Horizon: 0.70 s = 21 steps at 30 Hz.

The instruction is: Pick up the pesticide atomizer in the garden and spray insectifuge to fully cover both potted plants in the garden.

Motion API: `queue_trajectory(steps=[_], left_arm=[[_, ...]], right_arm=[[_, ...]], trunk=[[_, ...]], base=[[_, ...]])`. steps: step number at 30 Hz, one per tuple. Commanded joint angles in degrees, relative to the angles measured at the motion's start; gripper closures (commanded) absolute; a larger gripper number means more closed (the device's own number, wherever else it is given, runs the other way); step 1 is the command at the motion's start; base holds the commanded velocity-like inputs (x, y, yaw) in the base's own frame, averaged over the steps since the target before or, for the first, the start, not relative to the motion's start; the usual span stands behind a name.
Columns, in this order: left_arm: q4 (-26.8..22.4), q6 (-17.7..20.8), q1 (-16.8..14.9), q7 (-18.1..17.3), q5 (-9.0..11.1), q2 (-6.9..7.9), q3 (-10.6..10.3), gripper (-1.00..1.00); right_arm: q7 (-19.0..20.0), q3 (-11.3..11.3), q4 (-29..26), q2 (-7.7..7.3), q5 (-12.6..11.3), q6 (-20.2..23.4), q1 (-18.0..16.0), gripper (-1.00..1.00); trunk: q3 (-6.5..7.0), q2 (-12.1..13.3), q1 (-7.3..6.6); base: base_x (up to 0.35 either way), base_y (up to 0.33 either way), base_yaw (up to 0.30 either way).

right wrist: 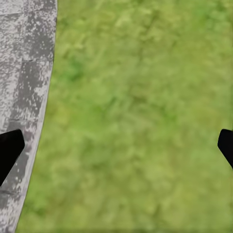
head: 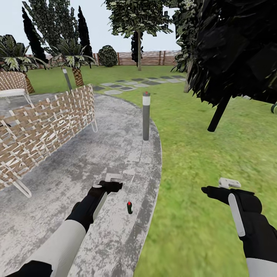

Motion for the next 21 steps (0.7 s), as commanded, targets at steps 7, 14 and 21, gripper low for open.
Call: queue_trajectory(steps=[7,14,21], left_arm=[[0.1,0.3,0.0,0.1,0.2,0.01,0.0,-1.0],[0.2,-0.2,0.0,0.1,-0.4,0.01,-0.3,-1.0],[0.2,-0.9,0.0,0.0,-0.5,0.01,-0.4,-1.0]], right_arm=[[0.0,-0.3,-0.1,-0.13,-0.2,0.2,0.0,-1.0],[0.0,-0.3,0.0,-0.18,-0.5,0.2,0.0,-1.0],[0.0,-0.3,-0.1,-0.18,-0.6,0.2,0.1,-1.0]], trunk=[[-1.32,-2.8,1.53],[-3.06,-5.7,3.07],[-4.96,-8.5,4.61]], base=[[0.0,0.0,0.0],[0.0,0.0,0.0],[0.0,0.0,0.0]])
